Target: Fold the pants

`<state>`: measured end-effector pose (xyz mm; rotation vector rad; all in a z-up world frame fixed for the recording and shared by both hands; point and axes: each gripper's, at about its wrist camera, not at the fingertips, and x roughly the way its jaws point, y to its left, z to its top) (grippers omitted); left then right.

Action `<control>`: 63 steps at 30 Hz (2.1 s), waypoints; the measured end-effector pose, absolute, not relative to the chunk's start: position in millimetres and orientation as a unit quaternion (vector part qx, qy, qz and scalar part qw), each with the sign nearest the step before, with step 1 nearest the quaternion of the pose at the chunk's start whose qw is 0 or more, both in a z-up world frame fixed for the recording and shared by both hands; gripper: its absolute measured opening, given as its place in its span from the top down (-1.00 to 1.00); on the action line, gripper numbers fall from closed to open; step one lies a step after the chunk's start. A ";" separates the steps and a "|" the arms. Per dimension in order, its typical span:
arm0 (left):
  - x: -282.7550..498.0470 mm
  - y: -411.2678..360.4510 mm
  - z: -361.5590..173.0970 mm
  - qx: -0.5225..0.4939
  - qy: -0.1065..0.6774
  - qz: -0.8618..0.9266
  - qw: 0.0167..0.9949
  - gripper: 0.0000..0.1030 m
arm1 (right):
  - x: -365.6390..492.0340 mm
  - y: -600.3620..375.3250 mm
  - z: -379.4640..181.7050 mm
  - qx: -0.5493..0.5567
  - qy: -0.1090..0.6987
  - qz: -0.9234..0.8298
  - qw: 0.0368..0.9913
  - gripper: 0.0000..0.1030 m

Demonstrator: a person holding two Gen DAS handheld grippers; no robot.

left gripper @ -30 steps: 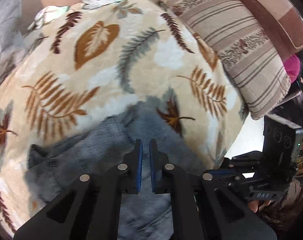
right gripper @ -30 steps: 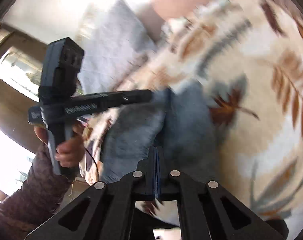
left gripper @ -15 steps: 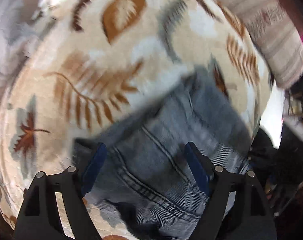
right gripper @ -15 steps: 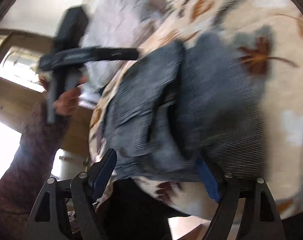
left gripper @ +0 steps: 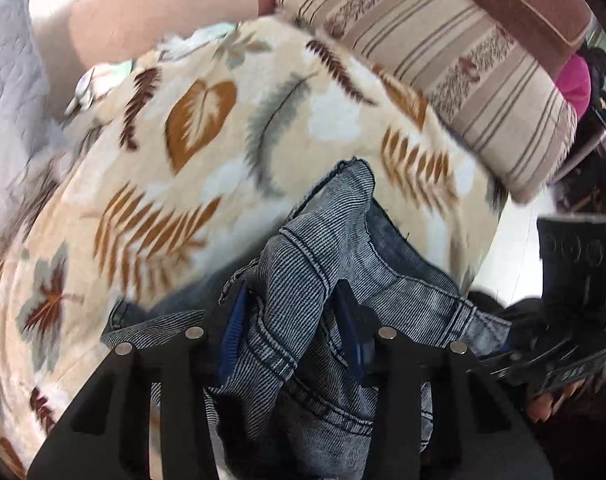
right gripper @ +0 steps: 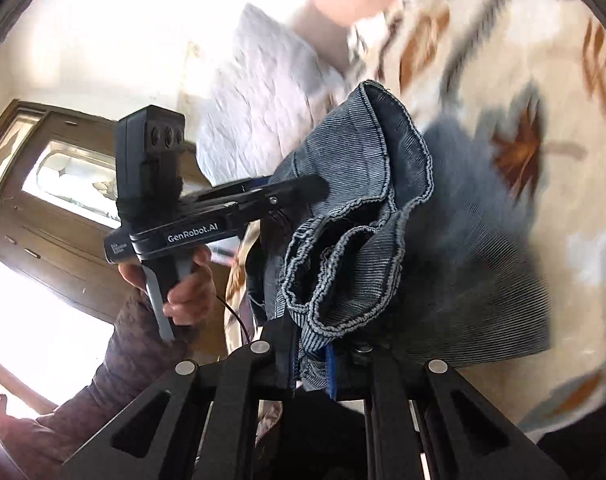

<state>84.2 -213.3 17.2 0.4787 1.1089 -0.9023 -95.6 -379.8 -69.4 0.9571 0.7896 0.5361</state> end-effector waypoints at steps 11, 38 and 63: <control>97.0 -193.0 14.1 0.135 0.537 -0.321 0.769 0.00 | -116.7 -451.8 -101.4 0.458 0.404 0.152 0.777 0.02; 118.8 -72.2 -59.9 -0.083 0.594 -0.164 0.783 -0.13 | 32.0 -398.5 -94.7 0.284 0.489 0.119 0.816 0.57; -13.3 -88.9 -45.3 -0.018 0.552 -0.151 0.820 -0.42 | -54.1 -367.1 -73.7 0.198 0.510 0.121 0.829 0.61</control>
